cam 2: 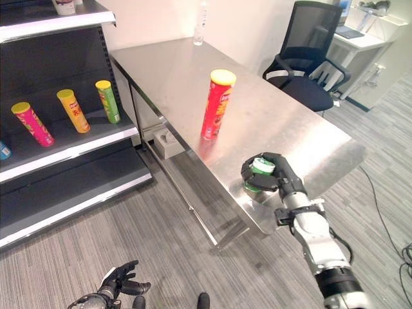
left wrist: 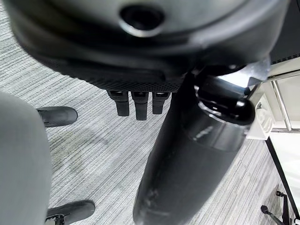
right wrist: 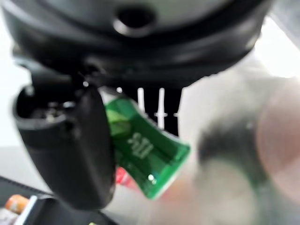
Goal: Put the goods on the table back onto the shelves and tidy them up.
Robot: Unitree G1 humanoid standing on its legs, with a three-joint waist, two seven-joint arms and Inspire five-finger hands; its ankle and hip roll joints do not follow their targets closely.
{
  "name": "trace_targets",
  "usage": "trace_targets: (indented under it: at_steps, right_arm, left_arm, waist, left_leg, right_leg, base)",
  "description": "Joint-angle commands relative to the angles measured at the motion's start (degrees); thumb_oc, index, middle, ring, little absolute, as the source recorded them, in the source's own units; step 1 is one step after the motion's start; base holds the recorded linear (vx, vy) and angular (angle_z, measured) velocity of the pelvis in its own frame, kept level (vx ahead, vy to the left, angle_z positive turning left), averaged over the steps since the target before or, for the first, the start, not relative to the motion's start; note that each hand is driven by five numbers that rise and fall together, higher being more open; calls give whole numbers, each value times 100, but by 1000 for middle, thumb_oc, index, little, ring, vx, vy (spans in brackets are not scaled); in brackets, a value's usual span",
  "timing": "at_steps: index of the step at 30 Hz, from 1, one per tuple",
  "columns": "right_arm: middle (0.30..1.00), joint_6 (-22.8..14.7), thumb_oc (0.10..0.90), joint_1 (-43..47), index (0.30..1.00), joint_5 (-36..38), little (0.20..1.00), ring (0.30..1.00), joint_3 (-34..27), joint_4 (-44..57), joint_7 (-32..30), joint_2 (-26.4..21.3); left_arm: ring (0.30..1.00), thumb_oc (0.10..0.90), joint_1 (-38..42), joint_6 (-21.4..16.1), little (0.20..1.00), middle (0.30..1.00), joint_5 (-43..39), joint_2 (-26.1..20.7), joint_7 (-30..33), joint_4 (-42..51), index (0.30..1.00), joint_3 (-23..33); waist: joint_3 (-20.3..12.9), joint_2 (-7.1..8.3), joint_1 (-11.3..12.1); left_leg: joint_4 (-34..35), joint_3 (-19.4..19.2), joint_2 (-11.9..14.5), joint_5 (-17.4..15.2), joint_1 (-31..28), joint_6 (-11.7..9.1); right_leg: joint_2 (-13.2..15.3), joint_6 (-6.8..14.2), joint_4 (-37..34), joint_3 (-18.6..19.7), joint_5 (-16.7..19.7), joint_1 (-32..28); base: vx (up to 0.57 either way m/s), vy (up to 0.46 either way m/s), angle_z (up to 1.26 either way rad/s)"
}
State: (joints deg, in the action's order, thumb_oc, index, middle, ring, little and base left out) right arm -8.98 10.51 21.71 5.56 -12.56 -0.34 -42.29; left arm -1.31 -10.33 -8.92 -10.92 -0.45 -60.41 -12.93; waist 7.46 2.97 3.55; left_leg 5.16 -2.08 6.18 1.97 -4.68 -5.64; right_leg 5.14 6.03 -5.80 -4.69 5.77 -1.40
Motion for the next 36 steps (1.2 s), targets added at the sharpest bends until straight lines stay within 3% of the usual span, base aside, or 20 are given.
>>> trace_targets:
  at_steps: [1, 6, 11, 13, 14, 15, 17, 18, 21, 23, 28, 29, 31, 32, 33, 34, 36]
  right_arm:
    - [300, -1151, 400, 849, 300, 317, 300, 300, -1025, 1246, -407, -252]
    - [300, -1497, 400, 1471, 300, -226, 300, 300, -1485, 2303, -791, -538]
    - [300, -1611, 400, 1989, 300, -117, 300, 300, -1323, 2673, -747, -539]
    - [300, -1616, 400, 2208, 300, -95, 300, 300, -1220, 2781, -707, -683]
    - [300, -1566, 400, 2164, 300, -140, 300, 300, -1256, 2823, -670, -869]
    - [300, -1563, 400, 2164, 300, -138, 300, 300, -1263, 2826, -669, -876]
    - [300, -1459, 400, 2096, 300, -183, 300, 300, -1173, 2858, -658, -983]
    - [300, -1408, 400, 2113, 300, -201, 300, 300, -1070, 2824, -636, -951]
    - [300, -1283, 400, 2162, 300, -202, 300, 300, -805, 2609, -511, -1032]
    - [300, -1211, 400, 2193, 300, -353, 300, 300, -848, 2423, -583, -1245]
    - [300, -1152, 400, 2208, 300, -414, 300, 300, -879, 2160, -732, -1156]
    - [300, -1129, 400, 2362, 300, -537, 300, 300, -800, 2027, -844, -1205]
    - [300, -1098, 400, 2408, 300, -575, 300, 300, -768, 1994, -866, -1243]
    - [300, -997, 400, 2502, 300, -706, 300, 300, -756, 1909, -956, -1400]
    - [300, -980, 400, 2522, 300, -693, 300, 300, -784, 1917, -966, -1512]
    - [300, -958, 400, 2556, 300, -673, 300, 300, -792, 1926, -971, -1631]
    - [300, -943, 400, 2547, 300, -659, 300, 300, -875, 1893, -976, -1811]
  left_arm:
    - [900, 800, 266, -190, 900, 900, 95, -235, 71, -188, 900, -263]
    - [900, 800, 123, -252, 900, 900, 60, -311, 89, -29, 900, -160]
    - [900, 800, -14, -275, 900, 900, 20, -402, 91, 101, 900, -112]
    - [900, 800, -79, -304, 900, 900, -42, -420, 93, 237, 900, -55]
    - [900, 800, -50, -295, 900, 900, -25, -371, 106, 290, 900, -41]
    - [900, 800, -42, -292, 900, 900, -23, -366, 108, 291, 900, -44]
    - [900, 800, -91, -274, 900, 900, -57, -337, 48, 335, 900, -61]
    - [900, 800, -156, -279, 900, 900, -61, -318, 31, 300, 900, -8]
    - [900, 800, -209, -312, 900, 900, -122, -320, 48, 143, 900, 201]
    - [900, 800, -260, -311, 900, 900, -186, -341, 59, 191, 900, 252]
    - [900, 800, -274, -299, 900, 900, -230, -415, 71, 228, 900, 320]
    - [900, 800, -205, -305, 900, 900, -246, -466, 88, 258, 900, 293]
    - [900, 800, -193, -307, 900, 900, -245, -486, 84, 304, 900, 284]
    - [900, 800, -98, -292, 900, 900, -203, -543, 88, 345, 900, 241]
    - [900, 800, -18, -287, 900, 900, -226, -592, 95, 385, 900, 195]
    - [900, 800, 43, -292, 900, 900, -257, -651, 91, 431, 900, 174]
    - [900, 800, 184, -293, 900, 900, -216, -694, 74, 440, 900, 117]
  waist:
    - [-148, 253, 100]
    - [-205, 271, 282]
    - [-147, 256, 505]
    - [23, 214, 712]
    - [138, 227, 642]
    - [134, 225, 626]
    - [156, 238, 442]
    - [114, 219, 400]
    - [32, 157, 321]
    - [-57, 42, 214]
    - [-122, 113, 286]
    - [-132, 179, 359]
    - [-132, 208, 364]
    - [-86, 247, 339]
    - [-4, 266, 236]
    - [59, 267, 160]
    - [129, 254, -19]
  left_leg:
    - [-16, -283, 98, -473, -228, -251]
    - [-16, -94, 262, -315, -165, -400]
    - [-16, 134, 429, -149, -62, -503]
    - [-133, 302, 442, 56, 211, -554]
    - [-356, -11, 507, 64, 406, -615]
    - [-380, 14, 497, 77, 449, -608]
    - [-546, -900, 743, 102, 534, -480]
    - [-539, -1123, 843, 95, 477, -504]
    - [-550, -1255, 1203, 71, 101, -612]
    - [-348, -1547, 1297, 184, -93, -678]
    - [-234, -1610, 1028, 48, -47, -573]
    - [-150, -1552, 746, -85, -13, -404]
    - [-102, -1528, 597, -144, -23, -307]
    - [-16, -1405, 325, -267, -62, -137]
    - [-16, -1258, 232, -301, -38, -61]
    - [-16, -1141, 184, -327, -1, 9]
    - [-16, -927, 161, -378, 3, 86]
  right_leg:
    - [174, 264, 232, -427, -1053, -581]
    - [24, 152, 250, -507, -1149, -660]
    - [-162, 44, 200, -549, -1202, -711]
    - [-169, -6, 132, -635, -1249, -751]
    - [-73, -3, 162, -780, -1275, -759]
    - [-67, 0, 165, -800, -1260, -738]
    - [88, 29, 191, -1076, -1258, -689]
    - [134, 55, 172, -1134, -1224, -675]
    - [375, 110, 220, -1447, -1148, -647]
    - [509, 172, 235, -1730, -1135, -664]
    - [814, 327, 346, -1863, -1007, -751]
    - [1073, 447, 561, -1886, -921, -708]
    - [1227, 491, 755, -1860, -880, -640]
    - [1540, 581, 1246, -1744, -621, -450]
    - [1571, 588, 1593, -1424, -385, -292]
    - [1469, 581, 1838, -983, -446, -103]
    - [893, 579, 2287, 90, -759, 305]
  base:
    - [-33, -55, 15]
    - [-54, -111, 30]
    - [-68, -127, 22]
    - [-141, -47, 21]
    - [-133, 16, 38]
    - [-124, 71, 46]
    - [-130, 123, 113]
    - [-84, 146, 164]
    - [-3, 256, 74]
    - [56, 329, 72]
    - [119, 302, 58]
    - [80, 334, 40]
    - [86, 326, 38]
    - [84, 308, 25]
    - [71, 348, 52]
    - [40, 207, 58]
    - [68, 166, 65]
